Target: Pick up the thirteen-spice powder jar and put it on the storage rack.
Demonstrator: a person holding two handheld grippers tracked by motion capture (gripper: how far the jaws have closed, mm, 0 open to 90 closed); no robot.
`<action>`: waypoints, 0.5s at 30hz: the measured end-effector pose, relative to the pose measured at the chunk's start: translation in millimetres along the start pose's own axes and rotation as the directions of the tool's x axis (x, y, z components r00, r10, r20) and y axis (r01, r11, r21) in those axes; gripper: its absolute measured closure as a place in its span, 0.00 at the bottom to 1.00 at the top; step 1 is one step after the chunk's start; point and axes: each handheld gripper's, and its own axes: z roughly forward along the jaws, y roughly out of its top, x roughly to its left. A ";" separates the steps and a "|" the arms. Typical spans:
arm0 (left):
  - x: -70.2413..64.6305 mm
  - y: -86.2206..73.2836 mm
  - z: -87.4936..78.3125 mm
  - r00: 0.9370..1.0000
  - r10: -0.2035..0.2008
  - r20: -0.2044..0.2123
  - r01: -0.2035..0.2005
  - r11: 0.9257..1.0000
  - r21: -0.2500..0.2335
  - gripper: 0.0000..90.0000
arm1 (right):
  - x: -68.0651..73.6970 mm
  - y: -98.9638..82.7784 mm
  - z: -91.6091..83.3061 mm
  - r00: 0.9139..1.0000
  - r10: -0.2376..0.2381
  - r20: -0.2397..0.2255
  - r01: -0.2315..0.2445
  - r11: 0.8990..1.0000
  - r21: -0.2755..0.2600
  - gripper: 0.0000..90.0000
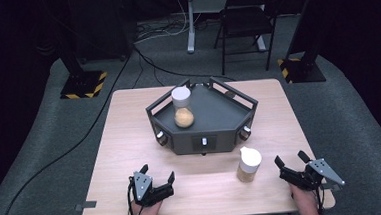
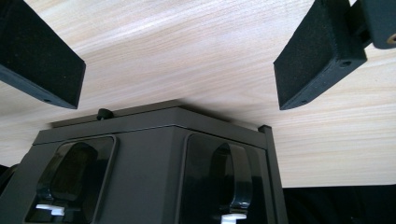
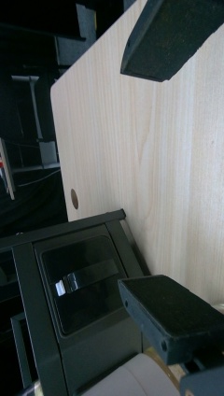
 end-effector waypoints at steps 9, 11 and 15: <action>-2.5 -2.3 -1.3 1.000 0.008 -0.012 -0.008 1.000 -0.012 0.02 | -4.6 3.8 -14.4 0.999 0.010 -0.049 -0.011 1.000 -0.005 0.00; -1.9 -2.2 -1.3 1.000 0.006 -0.009 -0.006 1.000 -0.012 0.02 | -4.9 5.6 -16.5 0.998 -0.001 -0.060 0.001 1.000 -0.003 0.00; -1.3 -2.3 -1.3 1.000 0.001 -0.007 -0.001 1.000 -0.012 0.02 | -4.8 10.5 -19.8 0.997 -0.023 -0.075 0.023 1.000 0.001 0.00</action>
